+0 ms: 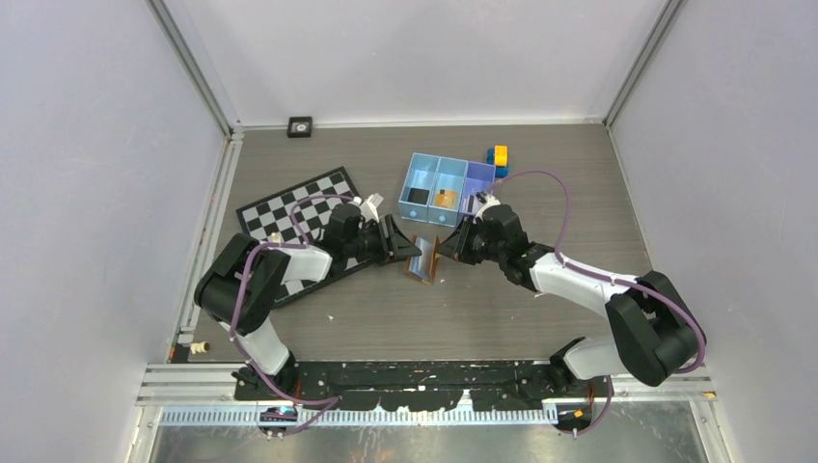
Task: Take the credit cards out of the card holder
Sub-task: Open the card holder at the center of the board.
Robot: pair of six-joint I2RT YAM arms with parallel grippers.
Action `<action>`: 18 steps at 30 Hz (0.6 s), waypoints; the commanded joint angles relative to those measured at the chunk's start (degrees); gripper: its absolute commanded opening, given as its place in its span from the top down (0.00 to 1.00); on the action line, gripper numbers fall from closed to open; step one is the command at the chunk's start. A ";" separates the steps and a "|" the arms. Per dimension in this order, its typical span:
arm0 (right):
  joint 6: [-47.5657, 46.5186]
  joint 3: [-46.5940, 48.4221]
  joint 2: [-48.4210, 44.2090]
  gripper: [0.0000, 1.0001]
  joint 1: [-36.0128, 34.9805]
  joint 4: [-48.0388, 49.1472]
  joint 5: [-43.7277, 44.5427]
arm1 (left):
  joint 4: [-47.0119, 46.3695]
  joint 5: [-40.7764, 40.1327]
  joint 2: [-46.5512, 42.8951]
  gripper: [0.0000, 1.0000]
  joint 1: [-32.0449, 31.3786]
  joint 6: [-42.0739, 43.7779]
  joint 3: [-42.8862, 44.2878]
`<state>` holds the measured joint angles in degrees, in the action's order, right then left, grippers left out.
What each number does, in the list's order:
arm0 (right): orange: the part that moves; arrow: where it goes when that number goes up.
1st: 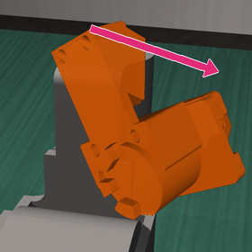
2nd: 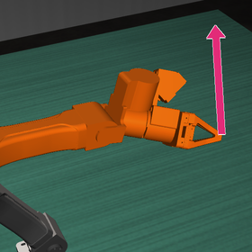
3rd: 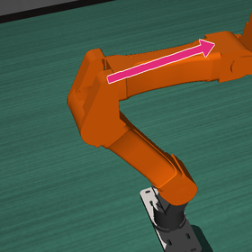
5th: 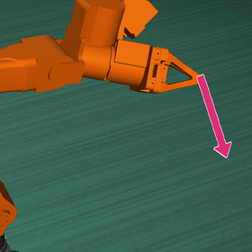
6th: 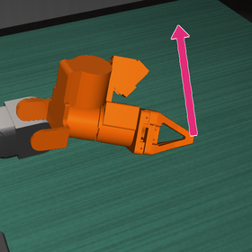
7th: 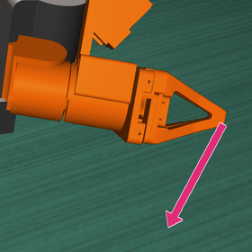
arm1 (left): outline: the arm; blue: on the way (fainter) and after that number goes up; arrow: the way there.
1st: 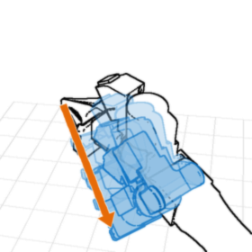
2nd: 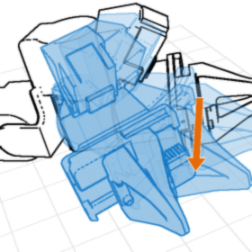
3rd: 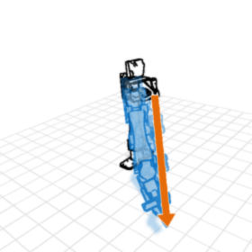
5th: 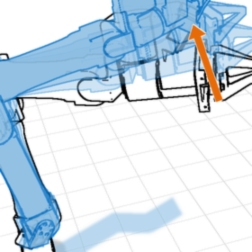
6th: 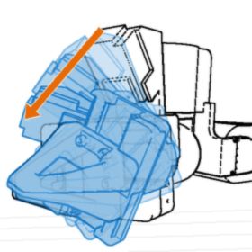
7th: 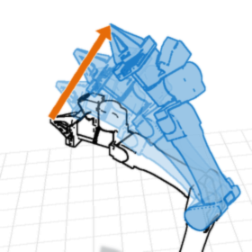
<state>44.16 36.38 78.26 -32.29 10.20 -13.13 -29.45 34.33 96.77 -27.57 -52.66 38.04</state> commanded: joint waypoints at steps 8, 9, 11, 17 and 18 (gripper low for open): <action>0.69 1.11 0.73 0.99 0.07 -0.64 1.39 | 2.88 1.05 2.19 0.78 0.40 1.66 3.17; 0.56 1.43 0.75 0.99 0.05 -2.07 2.21 | 3.50 0.74 1.59 0.82 0.39 2.10 3.18; -0.01 2.14 0.52 0.99 0.15 -5.01 4.25 | 5.13 -0.11 0.48 0.90 0.34 3.10 3.27; -1.77 3.06 -3.00 0.91 0.27 -12.10 11.65 | 7.81 -2.30 -2.24 0.98 0.39 4.91 3.10; -1.87 3.19 -3.67 0.88 0.22 -13.54 12.74 | 7.95 -2.53 -2.48 0.98 0.39 5.06 3.07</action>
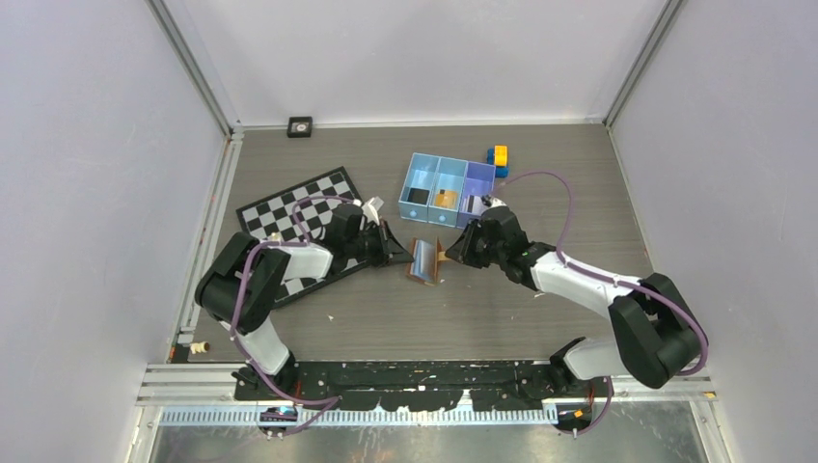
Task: Take the credit cards out of the card holder
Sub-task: Open the card holder at the center of the board.
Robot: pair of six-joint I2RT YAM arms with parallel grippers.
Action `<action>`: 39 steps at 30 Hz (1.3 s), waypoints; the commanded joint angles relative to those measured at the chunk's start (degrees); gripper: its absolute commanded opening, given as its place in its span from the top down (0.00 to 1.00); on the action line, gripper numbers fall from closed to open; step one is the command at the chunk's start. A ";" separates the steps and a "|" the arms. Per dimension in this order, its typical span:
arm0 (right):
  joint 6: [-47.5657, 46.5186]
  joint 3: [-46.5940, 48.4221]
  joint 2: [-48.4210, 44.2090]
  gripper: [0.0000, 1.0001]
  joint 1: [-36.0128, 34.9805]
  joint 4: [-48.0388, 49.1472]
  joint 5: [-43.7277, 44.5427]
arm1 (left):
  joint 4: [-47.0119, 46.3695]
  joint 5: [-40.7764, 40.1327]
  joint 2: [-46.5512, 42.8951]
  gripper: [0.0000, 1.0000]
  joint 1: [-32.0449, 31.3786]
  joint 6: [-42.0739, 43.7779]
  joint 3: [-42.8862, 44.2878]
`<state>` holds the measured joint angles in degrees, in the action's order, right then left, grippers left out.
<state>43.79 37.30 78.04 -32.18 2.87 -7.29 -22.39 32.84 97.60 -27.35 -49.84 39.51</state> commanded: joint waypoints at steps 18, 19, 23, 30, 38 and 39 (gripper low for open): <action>-3.07 -1.22 -16.22 0.52 0.10 -3.41 8.71 | 4.63 -3.84 -6.68 1.00 0.11 4.80 1.80; -3.09 -1.40 -16.37 0.52 0.15 -1.01 6.07 | 4.84 -3.90 -6.74 1.00 0.11 4.90 1.82; -2.63 -2.18 -14.92 0.58 -0.06 4.76 -2.81 | 5.10 -3.93 -6.51 1.00 0.02 5.02 2.06; -2.37 -0.19 -5.96 0.76 -1.91 9.96 -9.20 | 4.95 -3.84 -6.63 1.00 -0.41 5.02 2.04; -4.37 4.46 1.49 0.80 -5.07 6.97 -7.00 | 4.90 -3.82 -6.85 1.00 -0.68 5.02 2.07; -4.60 4.67 1.50 0.80 -5.22 6.08 -6.04 | 4.90 -3.95 -6.96 1.00 -0.68 5.02 2.00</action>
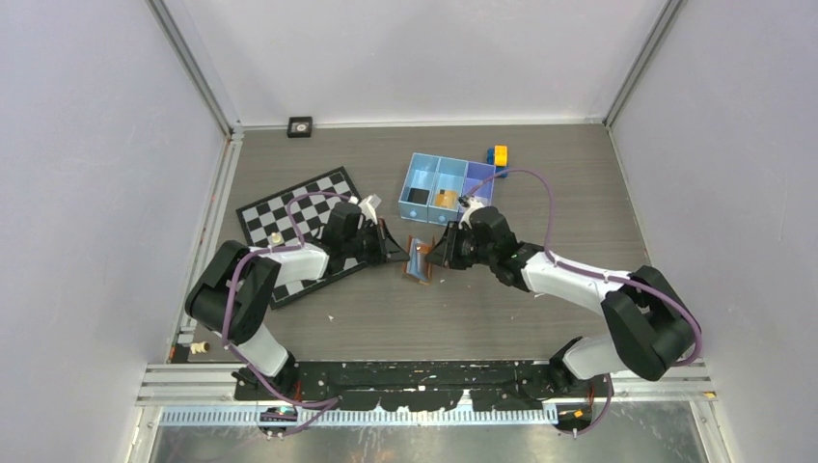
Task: Take the credit cards out of the card holder
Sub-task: Open the card holder at the center of the board.
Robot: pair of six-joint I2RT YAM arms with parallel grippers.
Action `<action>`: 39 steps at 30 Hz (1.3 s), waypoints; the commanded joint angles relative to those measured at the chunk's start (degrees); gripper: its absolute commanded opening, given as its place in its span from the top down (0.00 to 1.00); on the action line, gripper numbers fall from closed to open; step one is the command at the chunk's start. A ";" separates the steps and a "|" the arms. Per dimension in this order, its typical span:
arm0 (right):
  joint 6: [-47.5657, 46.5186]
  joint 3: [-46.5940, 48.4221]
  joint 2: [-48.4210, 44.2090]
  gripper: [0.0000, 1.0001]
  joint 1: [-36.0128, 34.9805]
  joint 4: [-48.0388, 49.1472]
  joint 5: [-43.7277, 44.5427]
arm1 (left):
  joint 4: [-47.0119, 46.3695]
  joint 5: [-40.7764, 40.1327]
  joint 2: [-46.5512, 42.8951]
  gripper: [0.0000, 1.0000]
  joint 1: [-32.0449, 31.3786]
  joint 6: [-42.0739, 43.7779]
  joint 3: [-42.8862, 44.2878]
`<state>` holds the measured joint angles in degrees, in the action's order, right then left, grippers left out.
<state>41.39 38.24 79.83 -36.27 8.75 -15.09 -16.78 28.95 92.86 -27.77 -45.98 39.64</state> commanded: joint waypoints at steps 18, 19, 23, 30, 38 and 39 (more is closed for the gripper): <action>-7.60 3.38 -15.15 0.84 -6.15 -4.00 9.32 | -0.03 -0.73 -4.14 1.00 -0.33 1.17 1.50; -7.59 3.68 -14.91 0.88 -6.23 -3.76 9.17 | 0.05 -0.78 -4.22 1.00 -0.42 1.15 1.50; -7.26 7.39 -9.99 0.99 -6.34 -4.95 8.76 | 0.33 -0.99 -4.57 1.00 -0.47 1.15 1.46; -4.70 14.78 -2.07 0.99 -6.29 -10.50 10.99 | 0.52 -1.35 -4.11 1.00 -0.79 1.09 1.58; -4.81 10.85 2.24 0.99 -6.36 -6.51 12.94 | 0.97 -1.83 -4.59 1.00 -0.93 1.35 1.60; -4.62 10.25 2.63 0.99 -6.29 -6.74 13.80 | 1.15 -1.98 -4.72 1.00 -0.89 1.47 1.59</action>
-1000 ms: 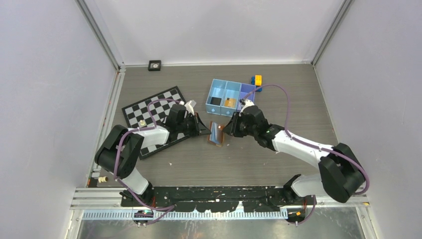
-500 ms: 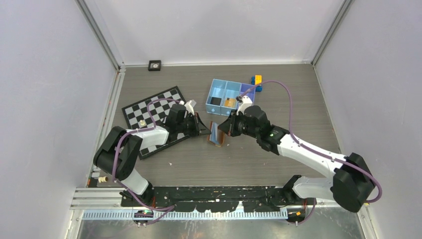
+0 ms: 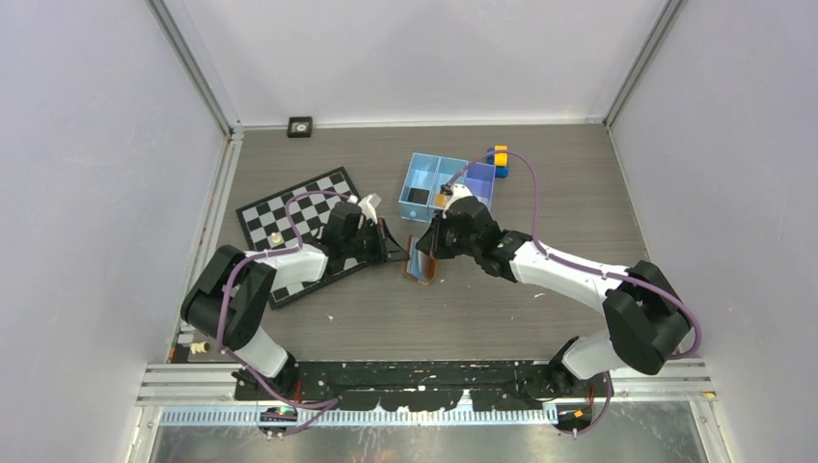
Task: Take the credit cards out of the card holder
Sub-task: Open the card holder at the center of the board.
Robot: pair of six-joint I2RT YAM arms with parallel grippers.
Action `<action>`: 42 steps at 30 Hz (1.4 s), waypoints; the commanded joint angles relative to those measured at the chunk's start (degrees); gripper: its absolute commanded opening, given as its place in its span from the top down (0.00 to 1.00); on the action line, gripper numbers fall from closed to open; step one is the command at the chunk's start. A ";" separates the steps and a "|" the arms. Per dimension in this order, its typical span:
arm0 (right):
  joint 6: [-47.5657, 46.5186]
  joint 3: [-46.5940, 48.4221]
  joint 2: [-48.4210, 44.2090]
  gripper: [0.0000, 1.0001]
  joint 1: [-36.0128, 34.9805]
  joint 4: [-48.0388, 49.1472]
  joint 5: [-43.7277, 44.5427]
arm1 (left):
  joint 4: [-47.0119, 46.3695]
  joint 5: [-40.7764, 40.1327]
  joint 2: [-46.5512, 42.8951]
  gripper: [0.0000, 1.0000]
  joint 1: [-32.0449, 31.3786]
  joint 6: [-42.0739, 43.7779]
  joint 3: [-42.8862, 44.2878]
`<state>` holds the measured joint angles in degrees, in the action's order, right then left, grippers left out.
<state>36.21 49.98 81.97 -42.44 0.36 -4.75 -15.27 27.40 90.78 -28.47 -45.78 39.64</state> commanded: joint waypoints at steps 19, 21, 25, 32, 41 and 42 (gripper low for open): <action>9.31 -7.24 2.84 1.00 9.94 -0.65 6.68 | 0.59 -1.13 -2.41 1.00 -0.18 1.83 1.82; 9.53 -7.12 3.25 1.00 10.21 -0.69 6.00 | 0.59 -1.12 -2.40 1.00 -0.18 1.83 1.85; 9.12 -7.46 3.54 0.99 10.53 1.60 2.64 | 0.63 -1.14 -2.35 1.00 -0.18 1.83 1.90; 9.13 -5.23 8.70 0.92 10.55 0.01 -0.33 | 0.67 -1.03 -2.27 1.00 -0.18 1.83 1.93; 11.90 -10.34 7.29 0.44 10.54 11.74 -7.34 | 0.68 -0.94 -2.29 1.00 -0.18 1.83 1.93; 12.07 -10.98 6.70 0.42 10.53 12.86 -7.56 | 0.68 -0.94 -2.29 1.00 -0.18 1.83 1.93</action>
<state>47.05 41.52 92.25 -31.79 7.03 -9.96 -14.24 26.55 90.72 -28.49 -44.71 39.90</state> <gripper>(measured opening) 0.551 0.030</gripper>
